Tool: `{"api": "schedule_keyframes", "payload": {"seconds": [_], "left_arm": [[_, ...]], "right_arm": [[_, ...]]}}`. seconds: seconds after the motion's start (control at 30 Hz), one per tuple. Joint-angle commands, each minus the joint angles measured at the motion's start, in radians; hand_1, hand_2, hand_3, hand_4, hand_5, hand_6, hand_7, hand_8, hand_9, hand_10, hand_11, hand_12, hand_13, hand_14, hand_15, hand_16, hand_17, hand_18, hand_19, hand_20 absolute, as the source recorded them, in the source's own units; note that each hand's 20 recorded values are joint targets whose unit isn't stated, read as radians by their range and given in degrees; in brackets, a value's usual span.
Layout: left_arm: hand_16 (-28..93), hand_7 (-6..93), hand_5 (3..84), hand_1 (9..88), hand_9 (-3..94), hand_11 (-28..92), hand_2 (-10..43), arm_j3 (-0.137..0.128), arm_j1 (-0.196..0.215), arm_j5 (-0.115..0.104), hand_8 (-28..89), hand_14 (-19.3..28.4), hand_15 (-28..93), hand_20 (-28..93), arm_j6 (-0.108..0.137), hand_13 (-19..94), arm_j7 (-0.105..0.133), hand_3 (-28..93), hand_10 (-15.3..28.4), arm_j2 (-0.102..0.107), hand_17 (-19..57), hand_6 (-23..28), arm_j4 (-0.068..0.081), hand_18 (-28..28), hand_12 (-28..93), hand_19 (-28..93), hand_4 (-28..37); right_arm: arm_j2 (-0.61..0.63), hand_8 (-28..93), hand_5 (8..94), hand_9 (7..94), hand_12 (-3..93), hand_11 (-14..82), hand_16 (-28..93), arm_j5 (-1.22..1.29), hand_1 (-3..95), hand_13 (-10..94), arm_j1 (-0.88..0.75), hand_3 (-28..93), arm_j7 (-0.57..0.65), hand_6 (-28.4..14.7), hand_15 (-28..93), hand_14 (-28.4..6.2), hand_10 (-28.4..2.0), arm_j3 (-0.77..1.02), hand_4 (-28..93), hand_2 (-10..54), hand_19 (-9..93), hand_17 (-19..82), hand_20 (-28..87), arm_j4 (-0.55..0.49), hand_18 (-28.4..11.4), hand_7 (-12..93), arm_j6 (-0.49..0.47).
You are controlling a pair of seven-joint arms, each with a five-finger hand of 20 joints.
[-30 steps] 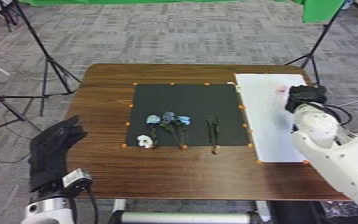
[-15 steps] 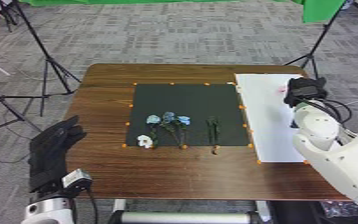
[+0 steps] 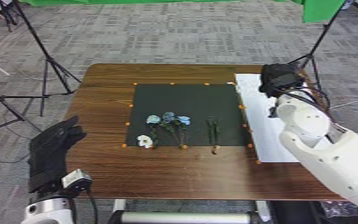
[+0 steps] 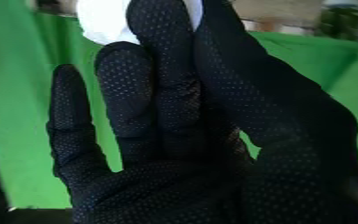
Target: Arrange flowers
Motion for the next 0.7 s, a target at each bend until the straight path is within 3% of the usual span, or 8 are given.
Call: {"api": "schedule_keyframes", "payload": {"seconds": [0.03, 0.1, 0.17, 0.27, 0.43, 0.53, 0.63, 0.7], "left_arm": [[-23, 19.7, 53.2, 29.1, 42.5, 52, 5.0, 0.004, -0.002, 0.005, -10, 28.4, 84, 46, -0.005, 33, -0.01, 83, 24.8, 0.003, -4.0, 17.0, 0.002, 24.1, 13, 55, -14.6], [-23, 19.6, 53.2, 29.1, 42.5, 52, 5.0, 0.006, -0.008, 0.004, -10, 28.4, 84, 46, -0.004, 33, -0.01, 83, 24.8, 0.004, -4.0, 17.1, 0.004, 24.0, 13, 55, -14.6], [-23, 19.6, 53.2, 29.1, 42.5, 52, 5.0, 0.0, -0.007, 0.016, -10, 28.4, 84, 46, -0.011, 33, -0.022, 83, 24.8, -0.001, -4.0, 17.1, 0.004, 24.0, 13, 55, -14.6], [-23, 19.7, 53.2, 29.1, 42.5, 52, 5.0, 0.0, -0.009, 0.007, -10, 28.4, 84, 46, -0.01, 33, -0.014, 83, 24.8, 0.007, -4.0, 17.0, 0.005, 24.0, 13, 55, -14.6], [-23, 19.6, 53.2, 29.0, 42.5, 51, 5.0, -0.006, -0.013, 0.029, -10, 28.4, 84, 46, -0.025, 33, -0.035, 83, 24.8, -0.011, -4.0, 17.1, 0.009, 24.0, 13, 55, -14.6], [-23, 19.6, 53.2, 29.1, 42.5, 51, 5.0, -0.002, -0.02, 0.026, -10, 28.4, 84, 46, -0.028, 33, -0.038, 83, 24.8, -0.002, -4.1, 17.1, 0.011, 24.1, 13, 55, -14.7], [-23, 19.6, 53.2, 29.1, 42.5, 51, 5.0, -0.009, -0.019, 0.038, -10, 28.4, 84, 46, -0.034, 33, -0.048, 83, 24.8, -0.011, -4.0, 17.1, 0.011, 24.0, 13, 55, -14.7], [-23, 19.6, 53.2, 29.1, 42.5, 52, 5.0, -0.012, -0.014, 0.034, -10, 28.4, 84, 46, -0.031, 33, -0.047, 83, 24.8, -0.01, -4.0, 17.1, 0.009, 24.1, 13, 55, -14.7]], "right_arm": [[-0.118, 6, 80.9, 86.2, 44.7, 23.6, 43, -0.009, 54.7, 61, 0.009, 79, -0.058, -0.6, 65, -6.4, -5.8, -0.042, -28, -9.5, 70, 12, 25, -0.027, -24.0, 28, -0.002], [-0.133, 6, 80.9, 86.3, 44.6, 23.4, 43, -0.004, 54.7, 61, 0.015, 79, -0.053, -0.6, 65, -6.3, -5.8, -0.071, -28, -9.5, 70, 12, 25, -0.023, -24.1, 28, 0.004], [-0.152, 6, 80.9, 86.3, 44.6, 23.4, 43, -0.006, 54.6, 61, 0.013, 79, -0.052, -0.6, 65, -6.3, -5.8, -0.085, -28, -9.5, 70, 12, 25, -0.017, -24.1, 28, 0.004], [-0.18, 6, 80.8, 86.2, 44.7, 23.5, 43, -0.004, 54.5, 61, -0.002, 79, -0.048, -0.6, 65, -6.4, -5.8, -0.092, -28, -9.5, 70, 12, 25, -0.016, -24.1, 28, 0.002], [-0.226, 6, 80.7, 86.1, 44.6, 23.4, 43, -0.036, 54.5, 61, -0.037, 79, -0.064, -0.5, 65, -6.4, -5.7, -0.089, -28, -9.5, 70, 12, 25, -0.012, -24.2, 28, -0.014], [-0.23, 6, 80.6, 86.1, 44.5, 23.5, 43, -0.032, 54.5, 61, -0.043, 79, -0.054, -0.4, 65, -6.5, -5.7, -0.094, -28, -9.5, 69, 12, 25, -0.004, -24.2, 28, -0.02], [-0.228, 6, 80.6, 86.1, 44.4, 23.5, 43, -0.017, 54.4, 61, -0.05, 79, -0.038, -0.5, 65, -6.5, -5.7, -0.094, -28, -9.5, 69, 12, 25, 0.002, -24.2, 28, -0.016], [-0.231, 6, 80.4, 85.9, 44.5, 23.6, 43, -0.01, 54.5, 61, -0.057, 79, -0.035, -0.4, 65, -6.5, -5.6, -0.089, -28, -9.5, 69, 12, 25, 0.001, -24.2, 29, -0.021]]}}
